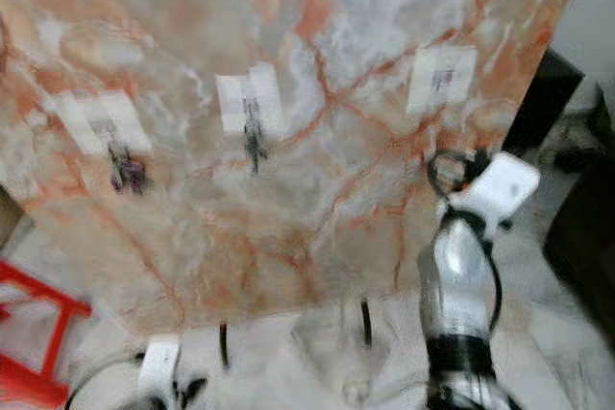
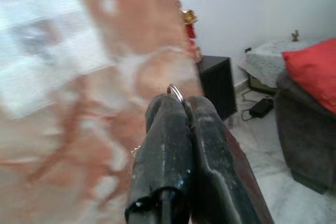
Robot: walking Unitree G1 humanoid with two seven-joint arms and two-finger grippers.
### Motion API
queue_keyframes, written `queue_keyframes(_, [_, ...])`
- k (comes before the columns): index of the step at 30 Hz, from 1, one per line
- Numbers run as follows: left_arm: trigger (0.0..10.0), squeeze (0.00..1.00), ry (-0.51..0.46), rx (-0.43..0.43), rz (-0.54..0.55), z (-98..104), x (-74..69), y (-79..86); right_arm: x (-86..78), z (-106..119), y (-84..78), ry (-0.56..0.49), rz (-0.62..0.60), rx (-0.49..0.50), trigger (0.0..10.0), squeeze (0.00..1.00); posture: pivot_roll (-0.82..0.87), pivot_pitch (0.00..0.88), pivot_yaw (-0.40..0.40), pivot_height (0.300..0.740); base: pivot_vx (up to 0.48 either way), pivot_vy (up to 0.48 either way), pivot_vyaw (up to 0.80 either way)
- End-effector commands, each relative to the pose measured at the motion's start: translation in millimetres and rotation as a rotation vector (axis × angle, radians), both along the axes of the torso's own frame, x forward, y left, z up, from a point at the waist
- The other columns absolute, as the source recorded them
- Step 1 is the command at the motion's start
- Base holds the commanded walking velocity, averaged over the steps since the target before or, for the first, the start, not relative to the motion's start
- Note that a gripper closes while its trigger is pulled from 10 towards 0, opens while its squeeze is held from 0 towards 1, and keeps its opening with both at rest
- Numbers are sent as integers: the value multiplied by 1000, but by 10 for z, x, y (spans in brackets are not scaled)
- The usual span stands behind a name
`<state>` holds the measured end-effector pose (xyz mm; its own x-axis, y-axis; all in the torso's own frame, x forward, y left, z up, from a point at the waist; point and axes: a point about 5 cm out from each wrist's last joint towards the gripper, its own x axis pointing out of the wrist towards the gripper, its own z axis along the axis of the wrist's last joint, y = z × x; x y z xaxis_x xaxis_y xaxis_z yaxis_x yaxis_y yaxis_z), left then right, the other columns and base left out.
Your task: Hang keys on a hook
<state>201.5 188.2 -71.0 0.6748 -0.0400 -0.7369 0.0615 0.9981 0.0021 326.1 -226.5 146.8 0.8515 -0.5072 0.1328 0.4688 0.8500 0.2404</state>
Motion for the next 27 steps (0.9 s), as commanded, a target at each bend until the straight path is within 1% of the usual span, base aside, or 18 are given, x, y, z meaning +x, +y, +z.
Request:
queue_keyframes(1, [10000, 0, 10, 9, -1, -13, -26, 26, -9, -42, 10, 21, 5, 10, 10000, 0, -152, 26, 10, 740, 0, 0, 0])
queue_keyframes(3, [10000, 0, 10, 9, -1, -13, -27, 26, -8, -45, 13, 24, 7, 8, 10000, 0, -152, 26, 10, 740, 0, 0, 0])
queue_keyframes(7, [10000, 0, 10, 7, 2, -13, -27, 27, -5, -60, 15, 54, 10, -46, 10000, 0, -151, 26, 12, 740, 0, 0, 0])
queue_keyframes(8, [10000, 0, 10, 6, 3, -13, -27, 27, 1, -39, 25, 69, 15, -129, 10000, 0, -151, 26, 12, 740, 0, 0, 0])
queue_keyframes(9, [10000, 0, 10, 6, 3, -13, -27, 27, 1, -39, 25, 69, 15, -129, 10000, 0, -151, 26, 12, 740, 0, 0, 0])
queue_keyframes(10, [10000, 0, 10, 5, 4, -13, -28, 27, 5, -25, 34, 79, 18, -190, 10000, 0, -151, 26, 12, 740, 0, 0, 0])
queue_keyframes(12, [10000, 0, 10, 5, 4, -13, -28, 27, 5, -25, 34, 79, 18, -190, 10000, 0, -151, 26, 12, 740, 0, 0, 0])
queue_keyframes(13, [10000, 0, 10, 3, 4, -14, -28, 25, 1, -3, 20, 113, -20, -326, 10000, 0, -151, 25, 13, 740, 0, 0, 0])
queue_keyframes(14, [10000, 0, 10, 3, 4, -14, -28, 25, 1, -3, 20, 113, -20, -326, 10000, 0, -151, 25, 13, 740, 0, 0, 0])
queue_keyframes(15, [10000, 0, 10, 1, 4, -14, -28, 23, -17, 8, -35, 154, -90, -462, 10000, 0, -147, 25, 12, 740, 0, 0, 0])
queue_keyframes(16, [10000, 0, 10, 0, 3, -14, -29, 23, -33, 51, -61, 165, -142, -621, 10000, 0, -146, 23, 12, 740, 0, 0, 0])
queue_keyframes(17, [10000, 0, 10, 0, 3, -14, -29, 23, -33, 51, -61, 165, -142, -621, 10000, 0, -146, 23, 12, 740, 0, 0, 0])
queue_keyframes(18, [10000, 0, 9, 0, 3, -15, -31, 24, -55, 99, -39, 151, -177, -823, 10000, 0, -152, 24, 15, 740, 0, 0, 0])
queue_keyframes(19, [10000, 0, 9, 0, 3, -15, -31, 24, -55, 99, -39, 151, -177, -823, 10000, 0, -152, 24, 15, 740, 0, 0, 0])
queue_keyframes(21, [10000, 0, 8, -1, 2, -14, -32, 25, -60, 77, 31, 144, -157, -936, 10000, 0, -152, 23, 15, 740, 0, 0, 0])
queue_keyframes(24, [10000, 0, 7, -3, 2, -15, -33, 22, -66, 34, 63, 146, -154, -983, 10000, 0, -143, 19, 14, 740, 0, 0, 0])
queue_keyframes(25, [10000, 0, 7, -3, 2, -15, -33, 22, -66, 34, 63, 146, -154, -983, 10000, 0, -143, 19, 14, 740, 0, 0, 0])
queue_keyframes(27, [10000, 0, 6, -5, 5, -15, -35, 22, -58, -33, 89, 162, -134, -1007, 10000, 0, -144, 14, 15, 740, 0, 0, 0])
